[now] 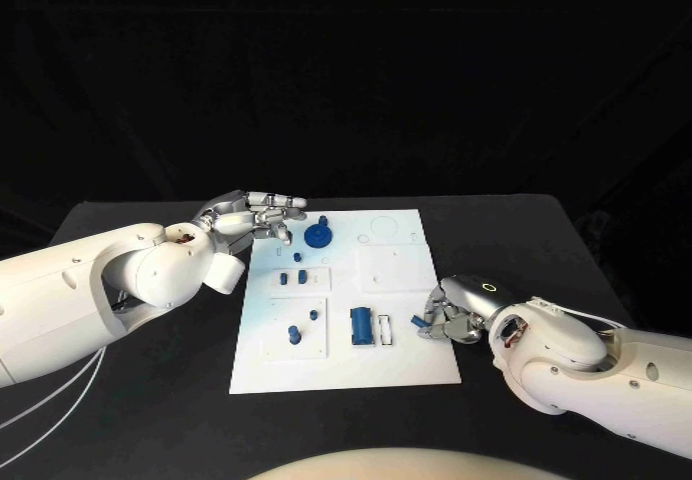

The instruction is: Assemble the parts on the task board

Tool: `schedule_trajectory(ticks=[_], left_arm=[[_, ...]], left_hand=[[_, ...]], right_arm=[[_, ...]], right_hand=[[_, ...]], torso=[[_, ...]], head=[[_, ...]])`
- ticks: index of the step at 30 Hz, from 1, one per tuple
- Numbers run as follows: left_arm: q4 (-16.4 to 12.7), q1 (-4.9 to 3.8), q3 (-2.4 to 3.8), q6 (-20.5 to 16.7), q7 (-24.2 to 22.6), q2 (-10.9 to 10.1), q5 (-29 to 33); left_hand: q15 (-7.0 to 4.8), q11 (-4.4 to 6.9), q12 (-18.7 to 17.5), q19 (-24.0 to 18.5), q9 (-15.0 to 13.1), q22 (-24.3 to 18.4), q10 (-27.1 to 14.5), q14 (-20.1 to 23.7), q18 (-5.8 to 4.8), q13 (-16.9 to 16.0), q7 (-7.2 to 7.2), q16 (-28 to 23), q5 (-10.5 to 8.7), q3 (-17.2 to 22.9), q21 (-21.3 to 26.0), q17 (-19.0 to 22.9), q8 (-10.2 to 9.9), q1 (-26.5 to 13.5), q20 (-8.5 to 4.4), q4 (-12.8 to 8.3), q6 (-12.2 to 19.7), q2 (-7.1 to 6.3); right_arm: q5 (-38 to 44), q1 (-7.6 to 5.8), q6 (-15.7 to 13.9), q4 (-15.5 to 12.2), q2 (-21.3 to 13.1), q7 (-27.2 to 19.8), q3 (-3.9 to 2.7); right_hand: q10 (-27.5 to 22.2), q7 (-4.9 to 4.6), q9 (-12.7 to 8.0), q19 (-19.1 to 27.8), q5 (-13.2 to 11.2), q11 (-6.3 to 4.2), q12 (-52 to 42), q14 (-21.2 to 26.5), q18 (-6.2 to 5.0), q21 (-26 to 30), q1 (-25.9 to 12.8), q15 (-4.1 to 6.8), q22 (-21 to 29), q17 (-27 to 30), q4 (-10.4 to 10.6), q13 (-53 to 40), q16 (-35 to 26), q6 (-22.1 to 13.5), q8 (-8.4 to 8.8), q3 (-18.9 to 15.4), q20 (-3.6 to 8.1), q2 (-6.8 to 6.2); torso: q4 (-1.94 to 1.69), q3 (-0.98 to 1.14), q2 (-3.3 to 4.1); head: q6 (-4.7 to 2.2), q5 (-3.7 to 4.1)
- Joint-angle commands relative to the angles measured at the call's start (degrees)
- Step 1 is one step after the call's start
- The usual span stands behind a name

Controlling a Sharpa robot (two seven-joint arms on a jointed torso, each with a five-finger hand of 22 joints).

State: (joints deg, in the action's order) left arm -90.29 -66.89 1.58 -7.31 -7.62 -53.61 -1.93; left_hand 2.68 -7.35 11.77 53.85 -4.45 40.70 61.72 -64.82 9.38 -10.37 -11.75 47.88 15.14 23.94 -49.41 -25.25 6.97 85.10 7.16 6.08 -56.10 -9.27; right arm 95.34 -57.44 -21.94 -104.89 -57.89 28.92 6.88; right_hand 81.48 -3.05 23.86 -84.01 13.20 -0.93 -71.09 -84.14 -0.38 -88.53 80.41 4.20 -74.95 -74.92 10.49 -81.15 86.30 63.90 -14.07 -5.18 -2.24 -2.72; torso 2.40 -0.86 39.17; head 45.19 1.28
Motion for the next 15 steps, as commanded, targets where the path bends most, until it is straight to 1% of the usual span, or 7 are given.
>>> schedule_trajectory(ticks=[1,3,6,8,9,13,15], left_arm=[[-0.16,-0.05,0.04,1.01,-0.18,0.08,0.01],[-0.17,-0.05,0.04,1.02,-0.18,0.11,0.01],[-0.18,-0.05,0.04,1.02,-0.15,0.16,0.01],[-0.17,-0.05,0.03,1.02,-0.13,0.19,0.01],[-0.15,-0.05,0.03,1.03,-0.12,0.20,0.01],[-0.09,-0.04,0.03,1.05,-0.09,0.24,0.01],[-0.05,-0.04,0.03,1.05,-0.07,0.27,0.01]], left_hand=[[-0.05,-0.01,0.34,-0.04,0.09,-0.09,-0.39,0.53,1.18,0.09,0.02,-0.22,-0.16,-0.41,0.39,0.07,0.29,-0.51,0.55,0.01,0.35,0.30],[-0.05,-0.01,0.34,-0.04,0.09,-0.09,-0.39,0.53,1.18,0.09,0.02,-0.22,-0.16,-0.41,0.39,0.07,0.29,-0.51,0.55,0.01,0.35,0.30],[-0.05,-0.01,0.35,-0.04,0.10,-0.10,-0.41,0.54,1.19,0.10,0.02,-0.21,-0.14,-0.39,0.41,0.08,0.30,-0.49,0.55,0.03,0.36,0.37],[-0.05,-0.01,0.35,-0.04,0.10,-0.10,-0.41,0.54,1.19,0.10,0.02,-0.21,-0.14,-0.39,0.41,0.08,0.30,-0.49,0.55,0.03,0.36,0.37],[-0.05,-0.01,0.35,-0.04,0.10,-0.10,-0.41,0.54,1.19,0.10,0.02,-0.21,-0.14,-0.39,0.41,0.08,0.30,-0.49,0.55,0.03,0.36,0.37],[-0.05,-0.01,0.35,-0.04,0.10,-0.10,-0.41,0.54,1.19,0.10,0.02,-0.21,-0.14,-0.39,0.41,0.08,0.30,-0.49,0.55,0.03,0.36,0.37],[-0.06,-0.01,0.36,-0.03,0.10,-0.11,-0.43,0.55,1.19,0.10,0.02,-0.21,-0.13,-0.38,0.43,0.09,0.31,-0.46,0.55,0.02,0.38,0.39]], right_arm=[[4.16,0.65,6.27,0.66,0.23,3.61,0.57],[4.42,0.66,6.55,0.69,0.39,3.96,0.57],[4.61,0.67,6.73,0.70,0.63,4.50,0.57],[4.59,0.67,6.59,0.64,0.73,4.91,0.57],[4.36,0.67,6.44,0.57,0.77,5.14,0.57],[1.74,0.66,5.20,-0.02,0.57,5.70,0.56],[-0.28,0.61,4.19,-0.50,0.33,5.81,0.55]], right_hand=[[0.04,0.03,-0.35,-5.42,0.03,-0.27,0.14,-4.36,0.09,-0.22,1.53,0.43,-14.67,-8.13,-0.11,5.28,-0.11,0.21,0.12,0.54,0.36,1.03],[-0.01,-0.02,-0.47,-5.41,1.02,-0.24,0.27,-4.36,0.09,-0.20,1.81,0.41,-14.67,-8.14,-0.10,5.32,-0.12,0.19,0.32,1.19,0.39,0.96],[-0.08,-0.05,-0.64,-5.39,3.27,-0.22,0.46,-4.36,0.08,-0.16,2.06,0.39,-14.65,-8.14,0.01,5.37,-0.14,0.26,0.62,2.18,0.39,0.62],[-0.11,-0.04,-0.76,-5.39,5.47,-0.26,0.58,-4.37,0.08,-0.16,2.32,0.42,-14.65,-8.17,0.07,5.39,-0.14,0.36,0.80,3.06,0.42,0.40],[-0.12,0.00,-0.81,-5.40,6.51,-0.30,0.62,-4.36,0.09,-0.18,2.55,0.45,-14.66,-8.17,0.05,5.39,-0.14,0.42,0.88,3.57,0.43,0.35],[-0.08,0.14,-0.90,-5.48,8.38,-0.47,0.68,-4.39,0.13,-0.36,3.14,0.54,-14.72,-8.29,0.16,5.34,-0.09,0.52,1.08,5.62,0.50,0.71],[0.01,0.18,-0.90,-5.54,10.41,-0.51,0.64,-4.42,0.15,-0.48,2.90,0.58,-14.75,-8.41,0.59,5.27,-0.03,0.53,1.15,6.94,0.56,0.57]], torso=[[0.01,-0.06,-0.03],[0.02,-0.06,-0.04],[0.02,-0.06,-0.08],[0.02,-0.07,-0.13],[0.01,-0.08,-0.16],[-0.01,-0.08,-0.13],[-0.03,-0.09,-0.13]], head=[[0.11,-0.07],[0.14,-0.15],[0.18,-0.24],[0.22,-0.19],[0.21,-0.21],[0.06,-0.26],[-0.04,-0.25]])
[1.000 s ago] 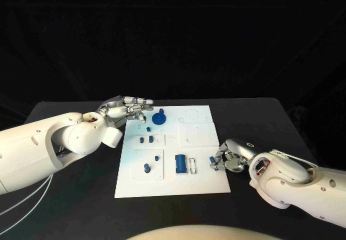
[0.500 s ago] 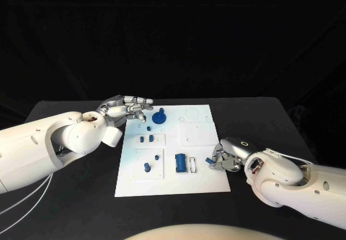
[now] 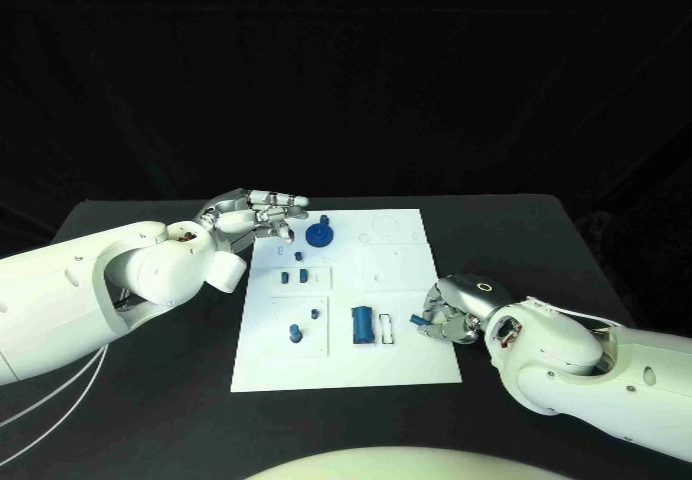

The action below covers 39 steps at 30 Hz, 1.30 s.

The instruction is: Assemble the parts on the task board

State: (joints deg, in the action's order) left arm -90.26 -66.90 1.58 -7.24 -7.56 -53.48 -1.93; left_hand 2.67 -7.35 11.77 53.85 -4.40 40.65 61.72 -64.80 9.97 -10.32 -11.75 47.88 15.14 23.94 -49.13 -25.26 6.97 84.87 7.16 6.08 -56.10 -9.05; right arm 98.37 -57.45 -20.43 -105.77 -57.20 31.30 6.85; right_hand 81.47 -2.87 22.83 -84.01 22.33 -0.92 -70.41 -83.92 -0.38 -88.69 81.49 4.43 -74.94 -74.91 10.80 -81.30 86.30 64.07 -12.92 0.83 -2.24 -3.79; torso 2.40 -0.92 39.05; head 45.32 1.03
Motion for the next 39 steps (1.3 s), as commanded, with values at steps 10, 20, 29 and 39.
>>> schedule_trajectory(ticks=[10,20,29,39], left_arm=[[0.09,-0.02,0.00,1.12,-0.08,0.35,0.01],[-0.03,-0.02,-0.02,1.16,-0.09,0.38,0.01],[-0.26,-0.02,-0.02,1.24,-0.08,0.38,0.01],[-0.34,-0.02,-0.02,1.35,-0.05,0.40,0.01]], left_hand=[[-0.04,-0.01,0.36,-0.03,0.06,-0.07,-0.44,0.54,0.61,0.06,0.02,-0.21,-0.13,-0.37,0.16,0.09,0.31,-0.23,0.55,0.02,0.38,0.17],[-0.04,-0.01,0.36,-0.03,0.06,-0.07,-0.44,0.54,0.61,0.06,0.02,-0.21,-0.13,-0.37,0.16,0.09,0.31,-0.23,0.55,0.02,0.38,0.17],[-0.04,-0.01,0.37,-0.03,0.07,-0.08,-0.45,0.54,0.61,0.06,0.02,-0.21,-0.13,-0.37,0.17,0.10,0.31,-0.21,0.55,0.01,0.39,0.17],[-0.05,-0.01,0.40,-0.02,0.08,-0.10,-0.50,0.56,0.62,0.07,0.01,-0.20,-0.12,-0.36,0.20,0.12,0.33,-0.15,0.55,-0.02,0.43,0.20]], right_arm=[[-15.54,-1.06,-6.59,-2.78,-0.72,2.43,0.48],[-21.60,-1.72,-8.35,-3.66,0.55,1.57,0.46],[-24.01,-1.66,-6.00,-2.55,3.00,1.16,0.47],[-24.86,-1.26,-3.56,-1.00,5.18,0.64,0.47]], right_hand=[[0.30,0.03,0.43,-5.54,3.04,-0.48,-0.08,-4.65,0.15,-0.30,0.27,0.40,-14.75,-8.46,1.52,5.28,-0.04,0.37,-0.05,4.39,0.60,0.37],[0.49,0.06,0.60,-5.62,3.18,-0.50,-0.25,-4.70,0.19,-0.47,-0.86,0.41,-14.81,-8.62,2.25,5.12,0.05,0.43,-0.13,5.61,0.60,-0.19],[0.94,0.13,1.00,-5.77,3.00,-0.54,-0.75,-4.79,0.27,-0.81,-4.44,0.42,-14.91,-9.02,4.42,4.68,0.27,0.80,-0.43,7.00,0.61,-0.97],[1.64,0.31,1.53,-5.88,6.10,-0.66,-1.89,-4.86,0.33,-1.05,-9.47,0.53,-14.98,-9.34,5.57,3.78,0.45,1.49,-0.93,6.98,0.70,-1.27]], torso=[[0.04,-0.02,0.02],[-0.02,0.01,0.14],[0.01,0.03,0.10],[0.02,0.03,0.06]], head=[[-0.57,-0.02],[-0.56,0.12],[-0.34,0.14],[-0.23,0.14]])
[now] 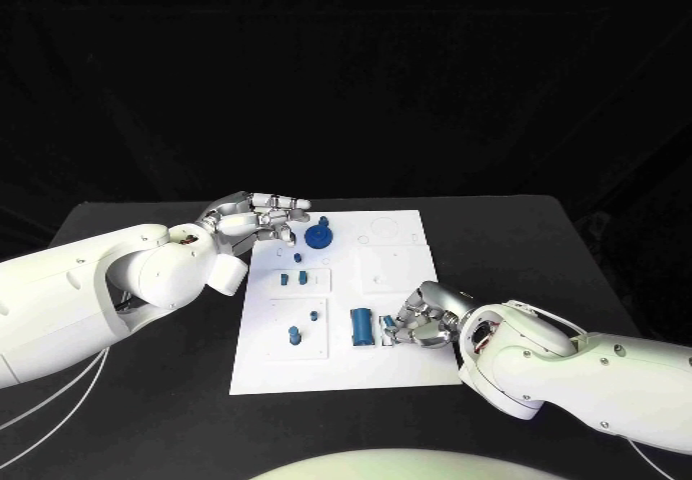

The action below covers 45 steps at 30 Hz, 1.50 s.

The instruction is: Assemble the parts on the task board

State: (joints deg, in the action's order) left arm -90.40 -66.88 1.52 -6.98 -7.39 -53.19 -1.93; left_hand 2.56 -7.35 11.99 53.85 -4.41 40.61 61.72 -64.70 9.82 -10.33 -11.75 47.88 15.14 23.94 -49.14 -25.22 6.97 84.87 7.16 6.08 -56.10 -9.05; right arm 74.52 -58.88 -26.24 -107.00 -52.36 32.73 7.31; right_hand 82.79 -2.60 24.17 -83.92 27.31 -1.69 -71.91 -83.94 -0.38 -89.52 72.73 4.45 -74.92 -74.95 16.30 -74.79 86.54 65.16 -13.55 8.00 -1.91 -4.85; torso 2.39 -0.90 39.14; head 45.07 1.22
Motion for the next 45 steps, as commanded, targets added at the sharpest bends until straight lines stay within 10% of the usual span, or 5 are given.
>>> schedule_trajectory(ticks=[1,15,23,40,45], left_arm=[[-0.20,-0.04,0.03,1.09,-0.21,0.10,0.01],[-0.29,-0.04,0.03,1.08,-0.12,-0.05,0.01],[-0.27,-0.05,0.03,1.14,-0.04,-0.11,0.01],[-0.11,-0.04,0.03,1.15,-0.04,-0.22,0.01],[0.37,-0.01,-0.07,0.69,-0.64,0.03,0.05]], left_hand=[[0.06,-0.01,0.19,-0.02,0.09,-0.05,-0.51,0.46,0.77,0.08,0.01,-0.20,-0.12,-0.37,0.21,0.08,0.33,-0.15,0.55,-0.02,0.44,0.20],[0.06,-0.01,0.19,-0.02,0.09,-0.05,-0.51,0.46,0.77,0.08,0.01,-0.20,-0.12,-0.37,0.21,0.08,0.33,-0.15,0.55,-0.02,0.44,0.20],[0.07,-0.04,0.22,-0.01,0.12,-0.08,-0.57,0.48,0.76,0.10,-0.02,-0.19,-0.14,-0.42,0.25,0.10,0.35,-0.18,0.56,0.00,0.49,0.19],[0.09,-0.06,0.23,-0.01,0.13,-0.10,-0.63,0.49,0.76,0.11,-0.03,-0.18,-0.14,-0.44,0.28,0.12,0.35,-0.21,0.56,0.02,0.54,0.19],[0.10,-0.07,0.25,-0.01,0.14,-0.12,-0.66,0.52,0.76,0.11,-0.03,-0.19,-0.14,-0.47,0.31,0.13,0.36,-0.22,0.57,0.04,0.57,0.18]], right_arm=[[-0.98,0.19,2.31,0.34,0.49,-0.81,0.01],[-0.12,0.28,2.48,1.14,1.48,-0.79,0.01],[0.65,0.28,2.24,1.17,1.32,-0.86,0.01],[1.00,0.33,0.45,-0.22,-1.38,-3.62,0.00],[-7.24,-0.80,-3.49,0.56,-2.73,-15.03,-0.02]], right_hand=[[0.36,0.05,0.22,-5.98,1.30,0.10,-0.46,-4.85,0.33,-0.24,-0.92,0.51,-15.01,-9.35,0.07,-2.80,0.24,0.44,-0.32,-0.27,0.38,-0.25],[0.60,-0.06,0.67,-5.92,-0.45,0.24,-0.88,-4.83,0.30,-0.12,-6.25,0.40,-14.97,-9.29,0.31,-3.24,0.19,0.76,-0.66,-3.63,0.33,-0.97],[0.55,-0.01,1.04,-5.84,-9.02,0.22,-0.78,-4.80,0.26,0.07,-10.69,0.39,-14.92,-9.17,0.29,-3.37,0.10,0.61,-0.75,-8.79,0.28,-0.19],[0.39,0.00,1.25,-5.69,-7.01,0.24,-0.50,-4.77,0.18,0.39,-8.79,0.41,-14.82,-9.03,-0.11,-3.31,0.00,0.29,-0.74,-10.08,0.29,1.02],[-2.92,-1.60,0.43,-2.29,-5.55,1.52,5.67,-3.42,-1.45,7.77,-3.38,-0.57,-12.57,-3.83,-1.52,0.51,-3.36,-3.18,1.54,-10.55,-0.38,1.53]], torso=[[0.03,0.00,-0.04],[0.04,-0.02,-0.03],[0.03,0.00,-0.07],[0.07,0.02,-0.15],[0.07,-0.10,-0.53]], head=[[-0.01,-0.01],[0.11,-0.23],[0.08,-0.22],[0.01,-0.34],[-0.58,-0.14]])
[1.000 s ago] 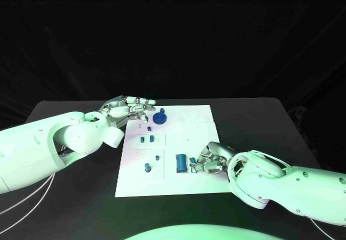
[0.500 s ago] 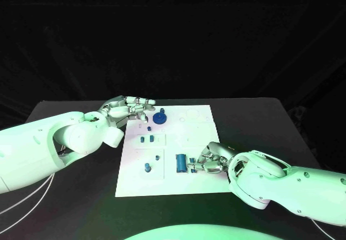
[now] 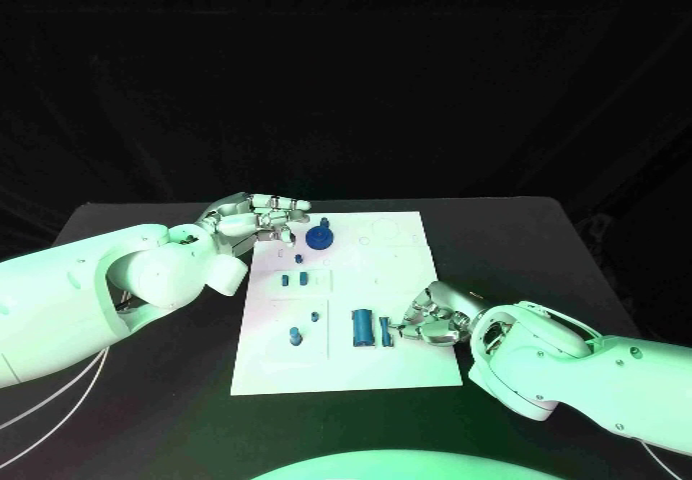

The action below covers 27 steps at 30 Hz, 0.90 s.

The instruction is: Assemble the parts on the task board

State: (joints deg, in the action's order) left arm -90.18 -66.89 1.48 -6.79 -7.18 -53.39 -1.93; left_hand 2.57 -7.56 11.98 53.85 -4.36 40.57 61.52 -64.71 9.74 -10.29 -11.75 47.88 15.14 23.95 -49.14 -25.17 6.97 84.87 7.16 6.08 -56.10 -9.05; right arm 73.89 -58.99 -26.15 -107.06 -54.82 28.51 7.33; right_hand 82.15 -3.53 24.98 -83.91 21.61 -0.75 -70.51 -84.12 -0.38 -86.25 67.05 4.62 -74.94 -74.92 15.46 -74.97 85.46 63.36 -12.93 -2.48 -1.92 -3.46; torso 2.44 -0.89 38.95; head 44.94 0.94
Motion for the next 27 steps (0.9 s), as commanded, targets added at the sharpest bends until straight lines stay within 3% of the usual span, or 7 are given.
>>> schedule_trajectory(ticks=[1,3,7,11,12,19,27], left_arm=[[0.30,0.02,-0.14,0.26,-1.17,0.31,0.11],[0.77,0.05,-0.44,-0.49,-2.00,0.58,0.41],[2.20,0.16,-0.89,-2.63,-4.10,1.50,1.48],[4.25,0.42,-1.19,-5.04,-6.93,2.82,3.10],[4.77,0.56,-1.24,-5.69,-7.73,3.15,3.58],[8.30,1.92,-1.36,-10.60,-13.41,6.02,7.40],[10.74,2.87,-1.39,-14.02,-15.97,8.52,9.82]], left_hand=[[0.11,0.13,0.28,-0.02,0.09,-0.10,-0.47,0.55,0.83,0.07,-0.03,-0.19,-0.16,-0.52,0.35,0.10,0.37,-0.29,0.59,0.08,0.58,0.17],[0.15,0.15,0.41,-0.05,0.10,-0.18,-0.46,0.61,0.81,0.07,0.01,-0.18,-0.20,-0.75,0.48,0.13,0.45,-0.59,0.65,0.28,0.58,0.09],[0.20,0.33,0.82,-0.29,0.09,-0.63,-0.45,1.09,0.80,0.04,0.34,-0.29,-0.25,-1.78,1.21,0.32,0.82,-1.54,0.81,0.94,0.45,-0.29],[1.18,0.18,0.88,-4.91,0.26,-3.48,-1.60,7.86,0.46,0.45,0.93,-6.92,-0.12,-2.38,6.65,3.69,1.12,-1.77,1.74,1.89,1.10,-0.25],[1.73,-0.06,0.62,-6.55,0.32,-4.74,-2.04,9.47,0.27,0.78,1.00,-9.79,-0.12,-2.35,8.88,5.17,1.10,-1.75,2.26,2.20,1.44,-0.24],[6.10,-2.71,-4.47,-13.33,0.60,-20.14,-3.84,13.66,0.07,5.60,2.31,-32.96,-0.09,-3.48,31.31,15.00,0.00,-1.15,9.12,4.33,2.70,-0.36],[7.47,-3.59,-8.00,-13.74,0.65,-28.17,-6.57,15.51,-1.90,6.71,2.32,-42.57,0.00,-7.80,41.41,19.82,-2.78,-0.03,9.56,4.54,3.44,1.08]], right_arm=[[-9.98,-1.12,-3.90,1.24,-0.31,-14.17,-0.05],[-18.34,-2.15,-3.66,3.04,-0.08,-20.84,-0.05],[-34.36,-4.11,-0.90,7.97,1.31,-30.92,-0.05],[-47.69,-6.07,2.49,14.61,3.95,-38.19,-0.06],[-50.69,-6.55,3.29,16.40,4.78,-39.73,-0.07],[-62.93,-8.48,6.45,27.69,10.91,-47.17,-0.42],[-66.08,-8.84,7.80,34.57,15.31,-50.48,-0.79]], right_hand=[[-4.15,-1.21,-0.63,-0.59,0.08,1.01,7.71,-2.45,-2.22,8.15,3.67,-1.13,-11.41,-1.15,-1.06,2.89,-4.25,-2.21,1.51,-0.20,-0.68,0.27],[-10.15,-2.00,-1.15,4.41,-0.77,1.75,18.83,0.32,-4.34,18.73,6.59,-1.71,-7.98,7.23,-2.11,10.16,-10.77,-3.90,2.65,0.09,-1.16,0.73],[-21.34,-4.27,-3.02,21.44,-4.19,4.34,39.83,11.82,-9.93,54.71,12.02,-3.69,6.85,36.45,-3.21,25.92,-39.91,-7.39,5.27,1.31,-3.01,2.26],[-23.91,-6.65,-5.34,26.87,-7.74,5.93,49.84,17.38,-10.03,65.88,15.74,-6.77,15.86,44.07,-3.60,37.63,-54.80,-8.35,6.59,2.48,-5.62,1.94],[-24.45,-6.07,-5.70,27.33,-7.52,6.22,51.40,18.63,-9.84,67.24,16.75,-7.00,17.17,45.30,-3.88,39.56,-57.15,-8.11,6.67,3.03,-6.21,2.15],[-23.49,-7.38,-11.19,32.37,-7.96,8.85,61.14,23.90,-10.19,80.66,17.81,-11.01,32.01,57.52,-4.27,57.43,-75.18,-8.29,9.19,4.36,-10.73,1.49],[-24.51,-8.35,-16.28,37.66,-7.82,10.62,66.00,24.90,-10.08,82.76,14.47,-12.92,43.69,65.94,-6.59,66.42,-81.89,-10.20,9.32,2.74,-13.50,3.58]], torso=[[0.03,-0.12,-0.43],[0.11,-0.24,-0.98],[0.13,-0.54,-2.12],[0.23,-0.79,-3.42],[0.27,-0.83,-3.65],[-0.02,-0.60,-5.10],[-0.15,-0.25,-5.73]], head=[[-0.75,0.22],[-0.95,0.29],[-2.32,0.86],[-4.12,1.14],[-4.61,1.22],[-7.27,1.50],[-8.69,0.96]])
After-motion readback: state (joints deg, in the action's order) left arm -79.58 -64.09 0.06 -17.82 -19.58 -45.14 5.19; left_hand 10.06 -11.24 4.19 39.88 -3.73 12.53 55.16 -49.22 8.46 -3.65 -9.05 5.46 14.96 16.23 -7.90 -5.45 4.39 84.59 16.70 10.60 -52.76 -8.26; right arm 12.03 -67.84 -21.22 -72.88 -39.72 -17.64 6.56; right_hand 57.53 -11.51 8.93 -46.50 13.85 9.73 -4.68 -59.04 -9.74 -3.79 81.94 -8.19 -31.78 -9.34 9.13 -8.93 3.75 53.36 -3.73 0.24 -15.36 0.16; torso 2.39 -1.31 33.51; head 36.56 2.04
